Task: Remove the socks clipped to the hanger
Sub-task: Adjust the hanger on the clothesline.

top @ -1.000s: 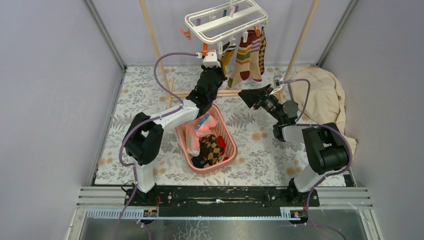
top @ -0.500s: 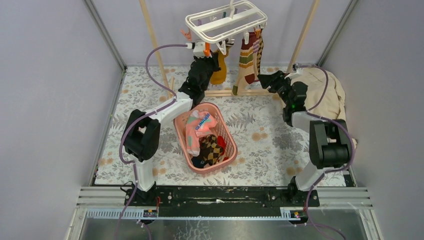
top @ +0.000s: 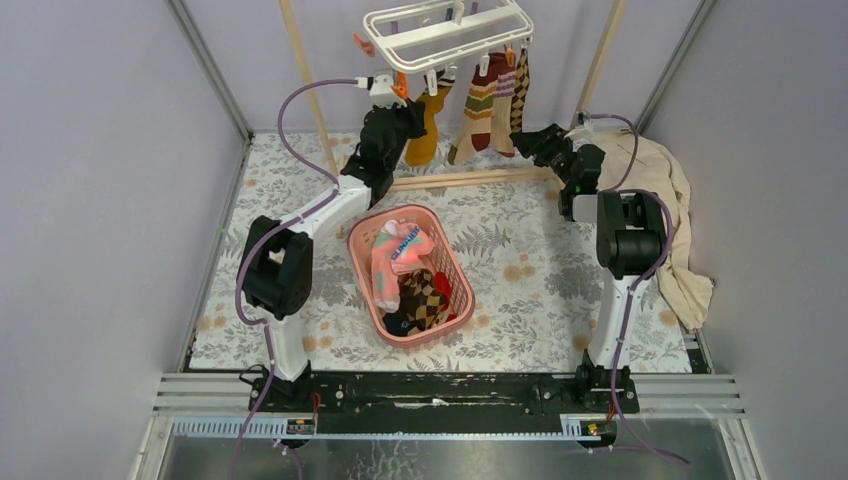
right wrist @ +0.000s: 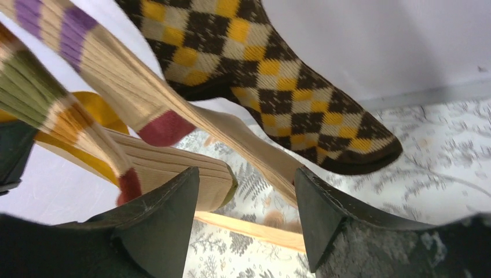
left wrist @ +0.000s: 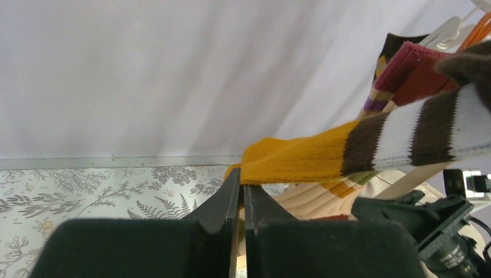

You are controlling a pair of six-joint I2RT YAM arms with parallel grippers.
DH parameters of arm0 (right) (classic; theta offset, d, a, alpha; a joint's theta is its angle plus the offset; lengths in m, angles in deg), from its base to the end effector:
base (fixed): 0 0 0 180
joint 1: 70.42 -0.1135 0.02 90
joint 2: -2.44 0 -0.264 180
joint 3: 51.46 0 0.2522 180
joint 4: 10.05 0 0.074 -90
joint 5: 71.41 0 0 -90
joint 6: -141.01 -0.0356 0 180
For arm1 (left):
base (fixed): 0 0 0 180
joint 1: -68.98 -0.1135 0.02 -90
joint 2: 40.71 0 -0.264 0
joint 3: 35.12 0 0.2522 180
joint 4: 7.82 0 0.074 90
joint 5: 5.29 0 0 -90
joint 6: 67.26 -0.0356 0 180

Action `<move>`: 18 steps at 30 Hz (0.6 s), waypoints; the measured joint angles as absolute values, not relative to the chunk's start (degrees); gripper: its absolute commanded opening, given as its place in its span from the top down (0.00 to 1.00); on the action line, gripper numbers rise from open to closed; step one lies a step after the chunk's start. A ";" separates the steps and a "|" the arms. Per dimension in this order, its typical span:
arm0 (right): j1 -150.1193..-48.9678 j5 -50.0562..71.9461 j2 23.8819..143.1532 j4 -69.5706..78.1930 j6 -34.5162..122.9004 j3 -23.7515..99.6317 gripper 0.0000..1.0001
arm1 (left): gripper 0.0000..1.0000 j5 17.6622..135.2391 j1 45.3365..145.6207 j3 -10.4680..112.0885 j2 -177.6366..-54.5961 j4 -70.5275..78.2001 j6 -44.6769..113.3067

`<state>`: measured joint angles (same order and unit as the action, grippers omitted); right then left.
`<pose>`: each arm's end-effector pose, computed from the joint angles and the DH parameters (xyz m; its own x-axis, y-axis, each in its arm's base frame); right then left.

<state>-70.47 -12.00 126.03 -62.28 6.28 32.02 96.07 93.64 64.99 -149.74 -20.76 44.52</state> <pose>0.4612 0.0185 0.1929 -0.2015 0.6056 -0.7698 -0.5018 0.6111 0.6122 0.4245 -0.1872 0.3316 -0.0264 -0.3882 -0.9212 0.2377 0.8927 -0.3830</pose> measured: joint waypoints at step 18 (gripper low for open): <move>-77.57 -10.17 130.99 -63.29 15.28 40.96 0.31 | 0.98 91.50 92.75 64.99 -149.74 -19.69 45.13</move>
<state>-77.57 -10.17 130.99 -63.29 15.28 40.96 91.50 92.75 64.99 -149.74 -19.69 45.13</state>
